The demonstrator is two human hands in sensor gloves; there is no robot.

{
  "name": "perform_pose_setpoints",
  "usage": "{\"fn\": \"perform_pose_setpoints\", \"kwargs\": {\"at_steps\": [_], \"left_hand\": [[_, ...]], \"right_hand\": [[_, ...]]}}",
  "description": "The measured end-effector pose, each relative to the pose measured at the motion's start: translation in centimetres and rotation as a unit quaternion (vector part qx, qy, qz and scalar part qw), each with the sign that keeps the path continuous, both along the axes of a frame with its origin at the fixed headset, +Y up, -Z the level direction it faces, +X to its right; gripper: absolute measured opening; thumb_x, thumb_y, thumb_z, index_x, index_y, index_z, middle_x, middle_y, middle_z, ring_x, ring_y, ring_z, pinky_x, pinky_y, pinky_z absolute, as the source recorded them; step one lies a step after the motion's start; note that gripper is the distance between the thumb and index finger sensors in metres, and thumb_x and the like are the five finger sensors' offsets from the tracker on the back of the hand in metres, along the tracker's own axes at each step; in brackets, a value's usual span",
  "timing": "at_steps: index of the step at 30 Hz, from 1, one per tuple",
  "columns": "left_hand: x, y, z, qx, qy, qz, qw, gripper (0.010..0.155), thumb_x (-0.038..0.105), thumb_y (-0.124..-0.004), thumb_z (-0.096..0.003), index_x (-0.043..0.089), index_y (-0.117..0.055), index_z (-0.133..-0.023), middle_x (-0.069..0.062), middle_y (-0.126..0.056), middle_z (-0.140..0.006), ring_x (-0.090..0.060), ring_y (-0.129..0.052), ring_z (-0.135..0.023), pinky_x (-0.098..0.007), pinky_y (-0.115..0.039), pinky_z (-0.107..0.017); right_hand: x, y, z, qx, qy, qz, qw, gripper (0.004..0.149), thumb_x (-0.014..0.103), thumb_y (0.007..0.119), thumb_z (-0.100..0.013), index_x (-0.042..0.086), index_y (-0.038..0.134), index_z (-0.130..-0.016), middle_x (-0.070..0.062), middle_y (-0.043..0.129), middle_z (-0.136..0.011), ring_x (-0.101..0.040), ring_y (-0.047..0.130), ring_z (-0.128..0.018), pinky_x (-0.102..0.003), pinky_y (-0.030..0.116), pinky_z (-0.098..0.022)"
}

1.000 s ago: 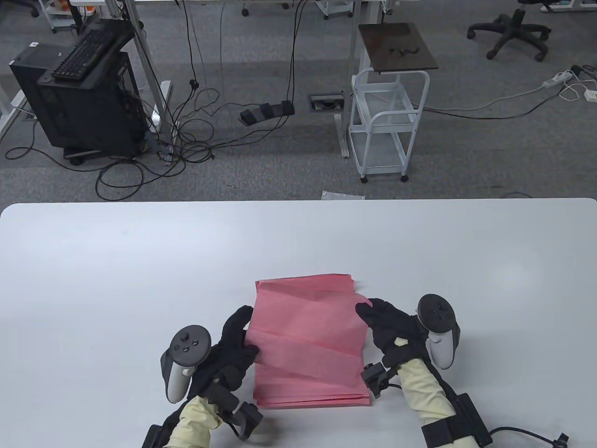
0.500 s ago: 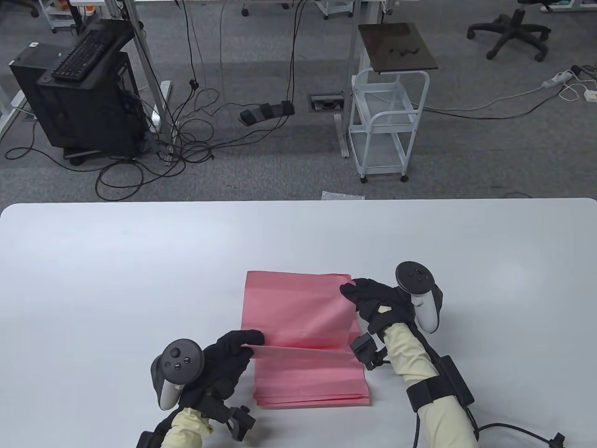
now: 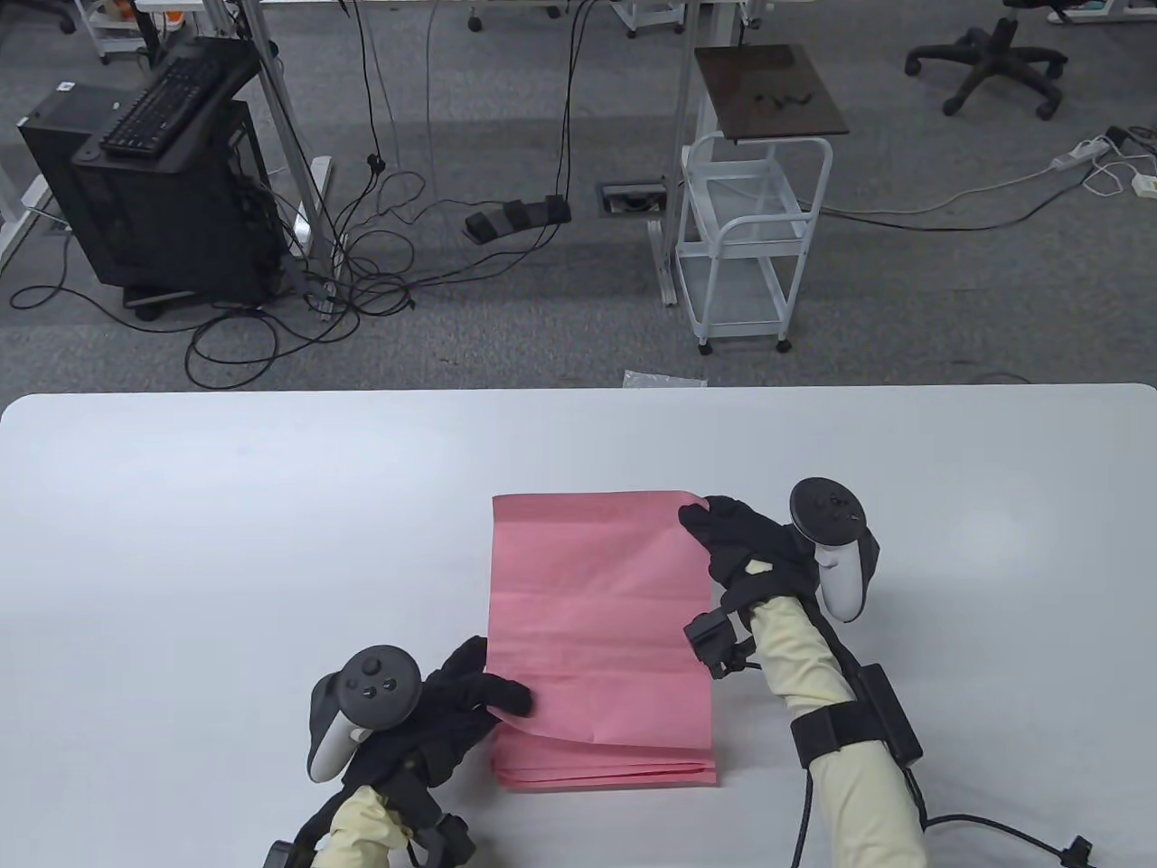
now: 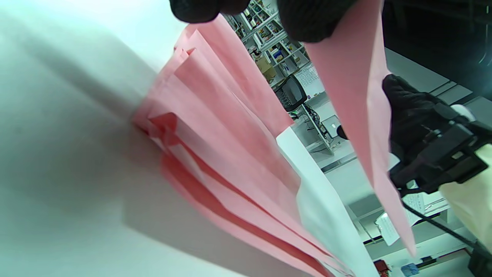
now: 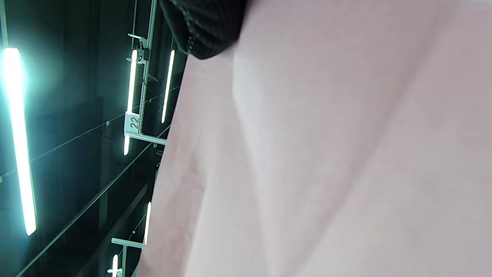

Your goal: Unfold complexly folded papers and stack

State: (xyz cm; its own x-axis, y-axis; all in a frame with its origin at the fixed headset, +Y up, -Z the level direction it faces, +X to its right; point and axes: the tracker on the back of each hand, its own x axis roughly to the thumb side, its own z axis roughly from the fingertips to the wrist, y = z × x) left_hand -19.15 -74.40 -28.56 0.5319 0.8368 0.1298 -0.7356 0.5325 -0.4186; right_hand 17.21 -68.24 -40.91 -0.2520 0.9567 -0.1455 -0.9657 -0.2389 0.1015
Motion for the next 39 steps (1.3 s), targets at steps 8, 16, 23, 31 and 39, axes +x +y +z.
{"fn": "perform_pose_setpoints", "kwargs": {"at_steps": [8, 16, 23, 31, 39], "left_hand": [[0.3, -0.9, -0.1, -0.048, -0.062, 0.075, 0.994, 0.045, 0.035, -0.077, -0.0539, 0.020, -0.077, -0.097, -0.011, -0.080, -0.103, -0.033, -0.087, -0.091, -0.055, -0.047, -0.080], [0.8, -1.3, -0.1, 0.010, 0.012, 0.009, 1.000, 0.060, 0.026, -0.073, -0.0536, 0.040, -0.046, -0.105, 0.004, -0.084, -0.092, -0.021, -0.091, -0.084, -0.047, -0.050, -0.081], [1.1, -1.4, 0.0, 0.017, 0.013, -0.006, 1.000, 0.062, 0.027, -0.078, -0.0521, 0.036, -0.045, -0.105, 0.007, -0.089, -0.089, -0.018, -0.096, -0.080, -0.045, -0.054, -0.080], [1.5, -1.0, 0.4, 0.084, 0.025, -0.078, 0.993, 0.037, 0.036, -0.072, -0.0555, 0.035, -0.073, -0.093, 0.002, 0.007, -0.114, -0.035, 0.005, -0.105, -0.056, -0.010, -0.078], [2.7, -2.5, 0.1, 0.019, -0.073, -0.121, 0.990, 0.054, 0.053, -0.060, -0.0566, 0.020, -0.078, -0.096, 0.003, -0.010, -0.121, -0.032, 0.008, -0.107, -0.056, -0.004, -0.074]], "right_hand": [[-0.3, -0.7, -0.1, -0.006, 0.001, 0.006, 1.000, 0.040, 0.031, 0.074, -0.050, 0.005, 0.085, -0.079, -0.008, 0.096, -0.058, -0.032, 0.088, -0.070, -0.063, 0.039, -0.072], [0.0, -1.6, -0.4, -0.015, -0.005, -0.002, 1.000, 0.040, 0.031, 0.074, -0.051, 0.005, 0.084, -0.080, -0.008, 0.096, -0.059, -0.032, 0.087, -0.071, -0.063, 0.039, -0.072], [0.3, -2.4, -0.5, -0.022, -0.002, 0.001, 1.000, 0.040, 0.031, 0.074, -0.051, 0.005, 0.084, -0.080, -0.008, 0.096, -0.060, -0.032, 0.087, -0.072, -0.063, 0.038, -0.073], [-0.1, -3.3, -0.8, -0.028, -0.006, 0.022, 0.999, 0.040, 0.031, 0.073, -0.051, 0.006, 0.083, -0.081, -0.008, 0.095, -0.061, -0.031, 0.087, -0.072, -0.063, 0.038, -0.073], [-1.1, -5.3, -1.3, -0.032, -0.005, 0.040, 0.999, 0.040, 0.031, 0.074, -0.050, 0.005, 0.084, -0.080, -0.008, 0.096, -0.060, -0.032, 0.087, -0.071, -0.063, 0.040, -0.072]]}}
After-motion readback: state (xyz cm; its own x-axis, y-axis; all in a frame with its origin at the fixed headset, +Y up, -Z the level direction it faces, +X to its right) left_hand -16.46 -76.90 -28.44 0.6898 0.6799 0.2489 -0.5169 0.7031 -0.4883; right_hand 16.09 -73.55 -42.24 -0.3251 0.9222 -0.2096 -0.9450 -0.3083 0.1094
